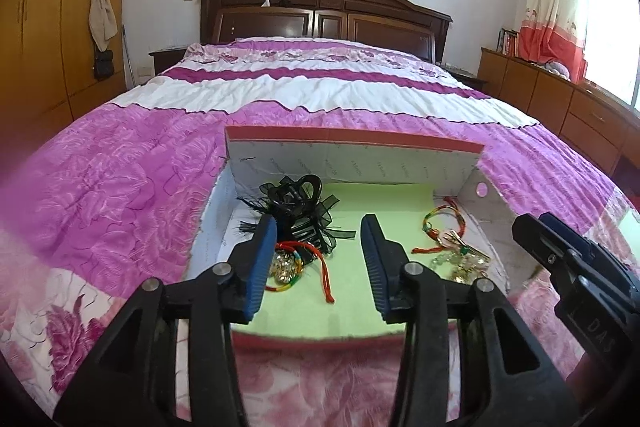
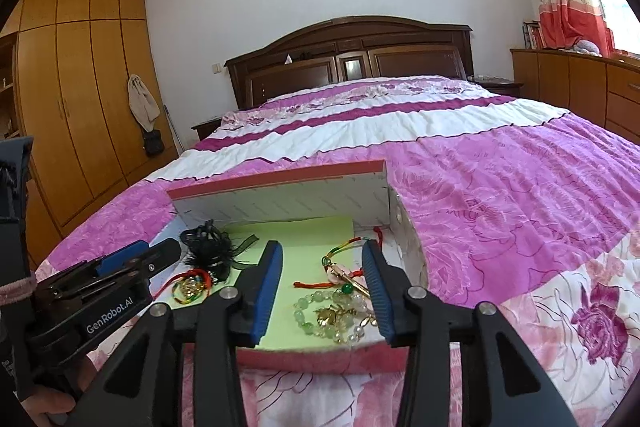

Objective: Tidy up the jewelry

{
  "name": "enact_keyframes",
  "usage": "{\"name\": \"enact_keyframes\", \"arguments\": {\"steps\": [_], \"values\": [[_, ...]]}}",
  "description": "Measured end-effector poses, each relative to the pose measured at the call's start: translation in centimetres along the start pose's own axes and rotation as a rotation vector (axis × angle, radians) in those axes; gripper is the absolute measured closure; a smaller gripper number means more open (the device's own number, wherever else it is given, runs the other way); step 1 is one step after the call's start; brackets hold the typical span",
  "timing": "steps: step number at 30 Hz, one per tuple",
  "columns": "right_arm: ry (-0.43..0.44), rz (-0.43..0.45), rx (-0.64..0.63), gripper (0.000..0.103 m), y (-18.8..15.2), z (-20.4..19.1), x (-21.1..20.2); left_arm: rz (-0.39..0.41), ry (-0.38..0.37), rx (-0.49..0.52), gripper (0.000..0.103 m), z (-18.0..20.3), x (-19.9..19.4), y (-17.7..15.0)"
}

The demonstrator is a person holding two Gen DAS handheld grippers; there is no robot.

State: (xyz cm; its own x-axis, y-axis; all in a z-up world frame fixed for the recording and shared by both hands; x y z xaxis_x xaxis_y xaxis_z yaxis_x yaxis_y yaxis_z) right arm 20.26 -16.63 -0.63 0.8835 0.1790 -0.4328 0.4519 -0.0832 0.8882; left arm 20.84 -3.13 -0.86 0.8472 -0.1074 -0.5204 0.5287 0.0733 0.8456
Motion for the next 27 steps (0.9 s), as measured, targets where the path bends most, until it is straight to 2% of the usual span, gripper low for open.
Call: {"name": "enact_keyframes", "arguments": {"steps": [6,13,27], "values": [[0.010,0.014,-0.008,0.054,-0.1,-0.9,-2.5,0.016,-0.007,0.011,0.063,0.2,-2.6,-0.5],[0.013,0.029,-0.023,0.044,-0.5,-2.0,-5.4,0.029,-0.003,0.014,0.057,0.0,-5.2,-1.5],[-0.016,0.018,-0.040,0.041,-3.3,-2.6,-7.9,0.018,0.034,0.008,0.051,-0.6,-6.5,-4.5]]}}
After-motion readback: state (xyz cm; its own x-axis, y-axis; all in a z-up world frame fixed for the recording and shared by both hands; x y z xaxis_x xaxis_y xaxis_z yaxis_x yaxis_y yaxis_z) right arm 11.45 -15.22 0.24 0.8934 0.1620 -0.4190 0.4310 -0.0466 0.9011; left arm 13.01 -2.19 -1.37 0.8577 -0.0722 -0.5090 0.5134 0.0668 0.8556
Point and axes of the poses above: each gripper's, at about its wrist camera, not at the fingertips, and x roughly the way its jaws point, z to its right, y to its top, the point moved 9 cm from there along x, roughly the way its jaws point, and after that the axes turned 1 degree about -x, right-handed, at the moved point
